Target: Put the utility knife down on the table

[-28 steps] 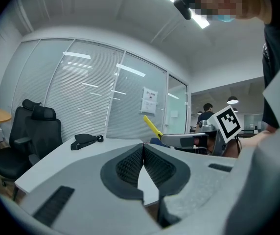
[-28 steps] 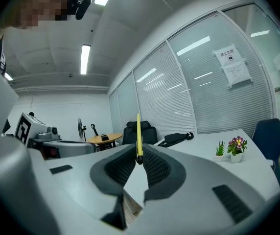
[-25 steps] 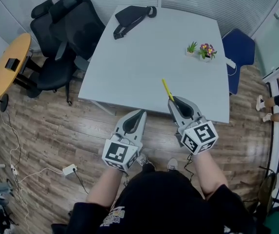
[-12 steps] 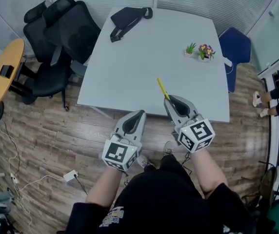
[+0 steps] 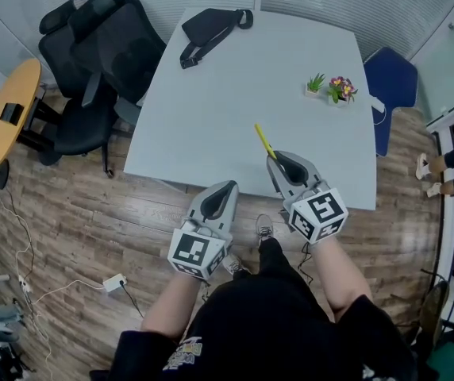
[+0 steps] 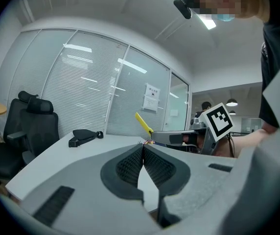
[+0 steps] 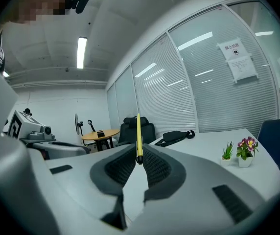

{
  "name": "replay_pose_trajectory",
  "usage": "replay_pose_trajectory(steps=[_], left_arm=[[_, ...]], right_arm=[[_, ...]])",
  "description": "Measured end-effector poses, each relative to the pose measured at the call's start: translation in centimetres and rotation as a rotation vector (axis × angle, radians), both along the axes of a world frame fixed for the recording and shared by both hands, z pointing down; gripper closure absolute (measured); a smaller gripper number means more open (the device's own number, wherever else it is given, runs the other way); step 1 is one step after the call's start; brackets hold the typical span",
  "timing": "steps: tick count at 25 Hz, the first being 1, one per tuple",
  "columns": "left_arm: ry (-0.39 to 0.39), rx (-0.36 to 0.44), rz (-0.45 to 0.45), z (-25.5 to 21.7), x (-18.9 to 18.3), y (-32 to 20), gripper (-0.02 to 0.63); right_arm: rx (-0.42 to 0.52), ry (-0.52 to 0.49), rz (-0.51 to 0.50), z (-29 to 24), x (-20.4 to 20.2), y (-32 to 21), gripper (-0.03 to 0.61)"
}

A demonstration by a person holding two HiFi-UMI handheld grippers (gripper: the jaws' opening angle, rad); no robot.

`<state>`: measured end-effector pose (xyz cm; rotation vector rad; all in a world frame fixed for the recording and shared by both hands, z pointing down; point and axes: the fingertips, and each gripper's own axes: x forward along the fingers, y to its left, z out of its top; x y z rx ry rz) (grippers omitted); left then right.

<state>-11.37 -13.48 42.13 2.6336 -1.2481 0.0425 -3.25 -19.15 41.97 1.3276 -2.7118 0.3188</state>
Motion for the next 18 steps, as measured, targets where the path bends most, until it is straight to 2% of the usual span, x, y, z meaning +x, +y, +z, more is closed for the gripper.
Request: replay_pose_trajectory(steps=[9, 18], left_arm=[[-0.020, -0.016, -0.034, 1.3, 3.0, -4.2, 0.607], [-0.044, -0.046, -0.060, 2.9, 5.2, -7.7, 0.607]], right_arm=[[-0.039, 0.022, -0.017, 2.3, 3.4, -5.4, 0.529], [-0.099, 0.045, -0.053, 5.8, 5.1, -10.5, 0.529]])
